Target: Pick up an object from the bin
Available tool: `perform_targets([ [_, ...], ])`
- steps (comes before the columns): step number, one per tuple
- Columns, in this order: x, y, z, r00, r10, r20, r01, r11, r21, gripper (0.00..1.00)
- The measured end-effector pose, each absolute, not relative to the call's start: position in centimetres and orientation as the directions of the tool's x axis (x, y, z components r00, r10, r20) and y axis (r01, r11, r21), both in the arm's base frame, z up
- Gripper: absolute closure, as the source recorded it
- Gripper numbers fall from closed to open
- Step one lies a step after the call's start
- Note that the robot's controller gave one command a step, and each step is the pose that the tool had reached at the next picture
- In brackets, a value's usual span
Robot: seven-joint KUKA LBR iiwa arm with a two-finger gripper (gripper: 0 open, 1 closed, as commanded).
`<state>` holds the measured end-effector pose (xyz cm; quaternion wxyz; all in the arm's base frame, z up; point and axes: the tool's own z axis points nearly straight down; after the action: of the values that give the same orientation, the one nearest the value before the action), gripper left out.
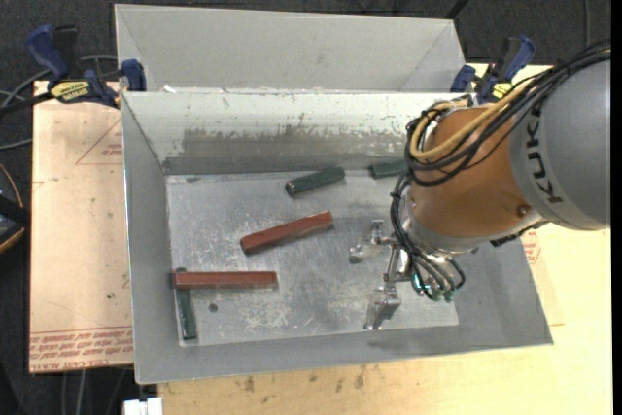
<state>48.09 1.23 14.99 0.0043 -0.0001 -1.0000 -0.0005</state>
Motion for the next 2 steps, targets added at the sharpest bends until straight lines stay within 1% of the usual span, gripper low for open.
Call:
perform_targets([
  [1, 48.3, 1.2, 15.3, -1.0, 0.0, 0.001, 0.0, 1.0, 0.001, 0.0],
  [2, 51.7, 11.3, 7.6, -0.991, -0.134, -0.01, -0.134, 0.991, 0.003, 1.0],
])
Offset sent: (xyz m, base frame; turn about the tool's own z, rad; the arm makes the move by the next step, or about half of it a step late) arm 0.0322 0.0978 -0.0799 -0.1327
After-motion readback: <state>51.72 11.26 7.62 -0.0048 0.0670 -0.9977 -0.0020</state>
